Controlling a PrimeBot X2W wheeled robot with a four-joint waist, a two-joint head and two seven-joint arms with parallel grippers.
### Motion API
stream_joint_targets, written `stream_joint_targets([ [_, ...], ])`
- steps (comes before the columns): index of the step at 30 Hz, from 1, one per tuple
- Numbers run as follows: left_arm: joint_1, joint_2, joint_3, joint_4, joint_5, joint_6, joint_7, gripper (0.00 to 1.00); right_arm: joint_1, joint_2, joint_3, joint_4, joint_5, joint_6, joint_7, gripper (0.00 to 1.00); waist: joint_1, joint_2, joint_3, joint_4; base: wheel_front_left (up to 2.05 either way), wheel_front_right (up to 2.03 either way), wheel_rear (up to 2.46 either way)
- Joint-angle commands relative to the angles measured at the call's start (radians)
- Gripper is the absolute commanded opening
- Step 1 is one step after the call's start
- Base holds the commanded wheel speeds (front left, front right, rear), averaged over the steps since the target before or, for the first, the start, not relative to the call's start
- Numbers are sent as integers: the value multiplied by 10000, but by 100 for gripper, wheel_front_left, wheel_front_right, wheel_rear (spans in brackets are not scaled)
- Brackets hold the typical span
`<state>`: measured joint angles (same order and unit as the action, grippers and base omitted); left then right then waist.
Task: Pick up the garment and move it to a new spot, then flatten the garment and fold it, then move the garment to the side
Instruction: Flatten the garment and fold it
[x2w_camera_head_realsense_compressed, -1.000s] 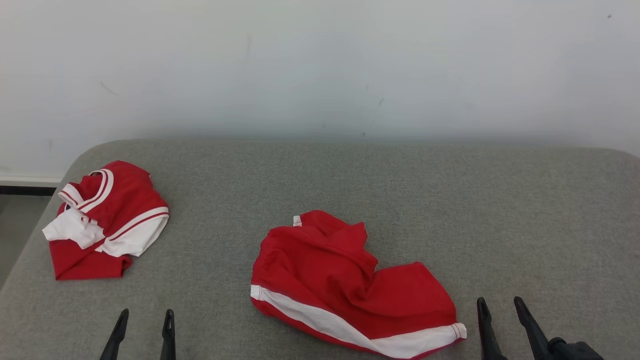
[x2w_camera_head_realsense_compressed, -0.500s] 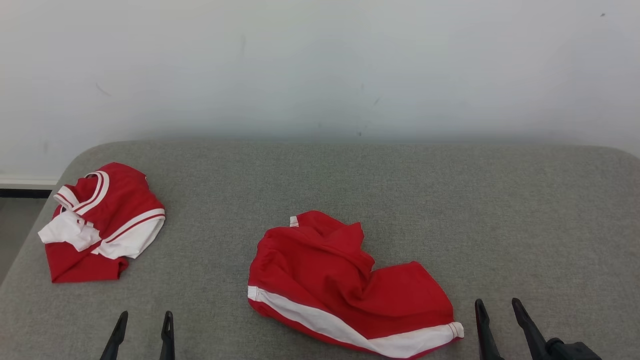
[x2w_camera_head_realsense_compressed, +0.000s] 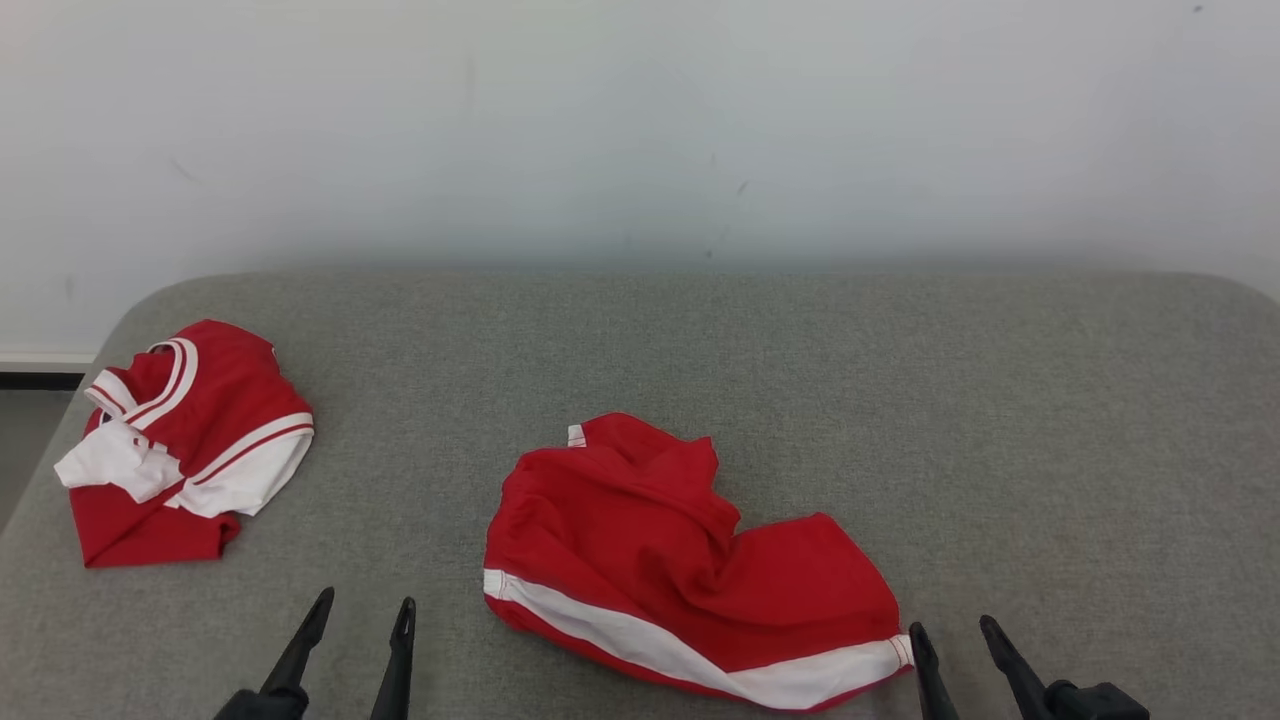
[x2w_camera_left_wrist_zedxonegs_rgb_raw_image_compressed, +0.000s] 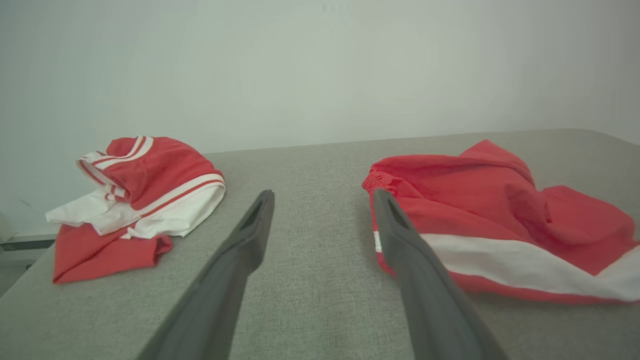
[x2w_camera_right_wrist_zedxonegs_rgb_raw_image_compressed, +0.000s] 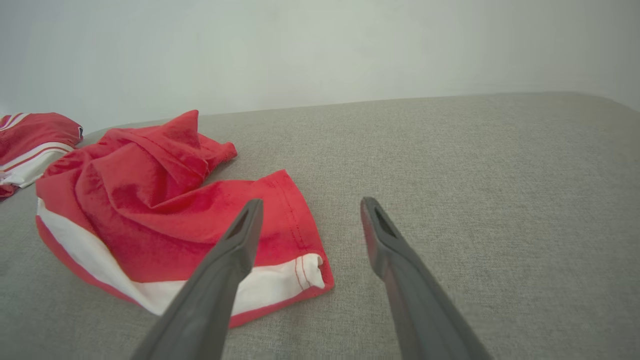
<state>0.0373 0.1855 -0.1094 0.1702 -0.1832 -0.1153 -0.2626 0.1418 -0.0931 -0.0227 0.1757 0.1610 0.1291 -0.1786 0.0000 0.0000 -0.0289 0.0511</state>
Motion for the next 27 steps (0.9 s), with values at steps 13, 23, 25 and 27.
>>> stream_joint_targets([
  [13, -2430, 1663, -3223, 2481, -1836, -138, -33, 100, -913, -401, 1057, 1454, 142, 32, -91, 100, 0, 0, 773, -333, 0, 0, 0],
  [23, -4053, 2631, -5639, 3539, -3455, -141, -33, 100, -1690, -600, 1716, 2242, 215, 32, -251, 100, 0, 0, 1040, -556, 0, 0, 0],
  [25, -4285, 2686, -5983, 3695, -3779, -141, -33, 100, -1808, -622, 1826, 2368, 241, 32, -293, 100, 0, 0, 1094, -617, 0, 0, 0],
  [27, -4484, 2767, -6336, 3884, -4159, -141, -33, 100, -1897, -645, 1928, 2494, 285, 32, -344, 100, 0, 0, 1139, -673, 0, 0, 0],
])
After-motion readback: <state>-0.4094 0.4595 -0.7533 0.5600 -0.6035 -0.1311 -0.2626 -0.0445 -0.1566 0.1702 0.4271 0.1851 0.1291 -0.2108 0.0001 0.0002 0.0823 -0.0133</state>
